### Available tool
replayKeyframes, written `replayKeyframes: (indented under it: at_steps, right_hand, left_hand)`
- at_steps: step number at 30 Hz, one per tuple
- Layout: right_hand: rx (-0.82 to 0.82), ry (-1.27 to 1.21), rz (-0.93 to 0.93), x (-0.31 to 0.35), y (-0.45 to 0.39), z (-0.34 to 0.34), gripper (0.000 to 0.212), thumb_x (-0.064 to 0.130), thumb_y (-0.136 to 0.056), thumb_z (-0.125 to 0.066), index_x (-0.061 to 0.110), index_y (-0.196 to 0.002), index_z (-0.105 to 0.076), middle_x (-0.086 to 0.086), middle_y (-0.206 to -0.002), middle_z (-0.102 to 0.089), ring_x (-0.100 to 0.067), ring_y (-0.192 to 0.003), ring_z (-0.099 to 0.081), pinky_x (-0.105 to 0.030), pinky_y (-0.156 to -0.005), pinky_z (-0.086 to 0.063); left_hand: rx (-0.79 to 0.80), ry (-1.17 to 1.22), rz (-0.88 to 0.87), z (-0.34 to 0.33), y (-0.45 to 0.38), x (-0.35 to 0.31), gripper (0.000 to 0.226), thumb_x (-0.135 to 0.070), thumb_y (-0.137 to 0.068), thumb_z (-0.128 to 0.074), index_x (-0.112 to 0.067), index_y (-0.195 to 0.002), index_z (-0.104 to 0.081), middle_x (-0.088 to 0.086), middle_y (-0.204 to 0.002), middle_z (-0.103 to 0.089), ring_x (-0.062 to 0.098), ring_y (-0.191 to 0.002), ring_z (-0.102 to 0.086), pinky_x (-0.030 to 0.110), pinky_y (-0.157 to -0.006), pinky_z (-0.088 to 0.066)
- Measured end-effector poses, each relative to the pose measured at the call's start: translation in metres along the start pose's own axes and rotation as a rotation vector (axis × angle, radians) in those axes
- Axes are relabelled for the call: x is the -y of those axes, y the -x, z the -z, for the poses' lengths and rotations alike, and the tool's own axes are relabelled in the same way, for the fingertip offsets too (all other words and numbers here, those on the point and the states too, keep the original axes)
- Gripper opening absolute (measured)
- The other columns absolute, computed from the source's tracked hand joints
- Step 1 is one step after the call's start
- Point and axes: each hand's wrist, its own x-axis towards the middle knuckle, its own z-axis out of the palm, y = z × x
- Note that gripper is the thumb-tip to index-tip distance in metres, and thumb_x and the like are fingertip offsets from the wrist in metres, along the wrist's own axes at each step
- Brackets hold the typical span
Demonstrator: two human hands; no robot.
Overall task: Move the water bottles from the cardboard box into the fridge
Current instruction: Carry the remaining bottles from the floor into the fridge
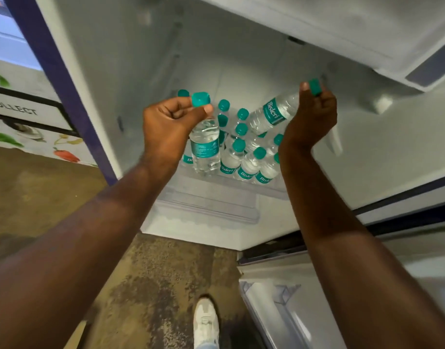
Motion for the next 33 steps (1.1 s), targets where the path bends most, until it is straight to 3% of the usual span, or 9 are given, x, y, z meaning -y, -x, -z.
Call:
replayKeyframes:
  at_steps: [6, 9, 12, 15, 18, 22, 28, 33]
  right_hand:
    - [0.088, 0.159, 0.147, -0.022, -0.029, -0.010, 0.030, 0.013, -0.080, -0.079, -0.002, -0.104, -0.070, 0.002, -0.093, -0.068, 0.003, -0.080, -0.059, 0.000, -0.075, -0.041]
    - [0.245, 0.336, 0.165, -0.040, -0.041, -0.017, 0.030, 0.016, -0.080, -0.079, 0.001, -0.104, -0.072, -0.003, -0.097, -0.072, -0.009, -0.083, -0.062, 0.001, -0.074, -0.040]
    - [0.440, 0.509, 0.198, -0.060, -0.044, -0.021, 0.030, 0.025, -0.082, -0.078, 0.008, -0.106, -0.072, -0.002, -0.103, -0.075, -0.008, -0.087, -0.065, -0.002, -0.078, -0.045]
    - [0.566, 0.641, 0.195, -0.075, -0.042, -0.024, 0.032, 0.031, -0.088, -0.075, 0.009, -0.112, -0.072, -0.003, -0.111, -0.074, -0.006, -0.092, -0.062, 0.005, -0.075, -0.035]
    - [0.651, 0.707, 0.145, -0.082, -0.043, -0.027, 0.034, 0.034, -0.090, -0.072, 0.010, -0.115, -0.072, -0.004, -0.114, -0.073, -0.011, -0.097, -0.065, -0.005, -0.081, -0.041]
    - [0.751, 0.744, 0.077, -0.088, -0.043, -0.027, 0.032, 0.031, -0.091, -0.072, 0.009, -0.115, -0.072, -0.005, -0.115, -0.073, -0.008, -0.092, -0.061, 0.001, -0.073, -0.036]
    - [0.944, 0.812, -0.073, -0.087, -0.049, -0.029, 0.035, 0.026, -0.088, -0.077, 0.009, -0.117, -0.070, -0.007, -0.118, -0.071, -0.021, -0.104, -0.067, -0.033, -0.098, -0.054]
    - [1.018, 0.736, -0.254, -0.084, -0.059, -0.031, 0.040, 0.020, -0.086, -0.079, 0.010, -0.123, -0.068, -0.007, -0.122, -0.069, -0.022, -0.109, -0.066, -0.034, -0.101, -0.053]
  left_hand:
    - [-0.007, -0.009, 0.009, -0.010, -0.008, 0.005, 0.019, -0.017, -0.086, -0.079, -0.009, -0.102, -0.076, 0.005, -0.096, -0.079, 0.022, -0.090, -0.076, 0.039, -0.083, -0.062]
    - [-0.018, -0.036, 0.024, -0.013, -0.012, 0.009, 0.020, -0.018, -0.086, -0.080, -0.010, -0.104, -0.076, 0.001, -0.097, -0.079, 0.017, -0.091, -0.076, 0.037, -0.084, -0.062]
    - [-0.029, -0.054, 0.033, -0.015, -0.018, 0.013, 0.023, -0.019, -0.086, -0.080, -0.010, -0.107, -0.075, 0.000, -0.100, -0.078, 0.016, -0.092, -0.076, 0.038, -0.086, -0.062]
    - [-0.031, -0.068, 0.036, -0.017, -0.024, 0.016, 0.026, -0.019, -0.086, -0.080, -0.009, -0.110, -0.075, 0.002, -0.103, -0.078, 0.015, -0.094, -0.075, 0.039, -0.088, -0.061]
    - [-0.019, -0.078, 0.028, -0.017, -0.028, 0.017, 0.026, -0.019, -0.086, -0.080, -0.009, -0.110, -0.075, 0.003, -0.102, -0.078, 0.016, -0.093, -0.076, 0.040, -0.087, -0.062]
    - [-0.006, -0.091, 0.020, -0.018, -0.033, 0.018, 0.027, -0.019, -0.087, -0.079, -0.008, -0.111, -0.074, 0.000, -0.101, -0.078, 0.016, -0.093, -0.076, 0.037, -0.086, -0.062]
    - [0.005, -0.130, 0.024, -0.024, -0.040, 0.017, 0.031, -0.020, -0.087, -0.078, -0.006, -0.114, -0.073, 0.001, -0.103, -0.077, 0.015, -0.093, -0.075, 0.035, -0.084, -0.062]
    - [0.018, -0.149, 0.023, -0.037, -0.050, 0.016, 0.032, -0.023, -0.088, -0.078, -0.006, -0.115, -0.073, 0.003, -0.105, -0.077, 0.017, -0.094, -0.075, 0.043, -0.087, -0.062]
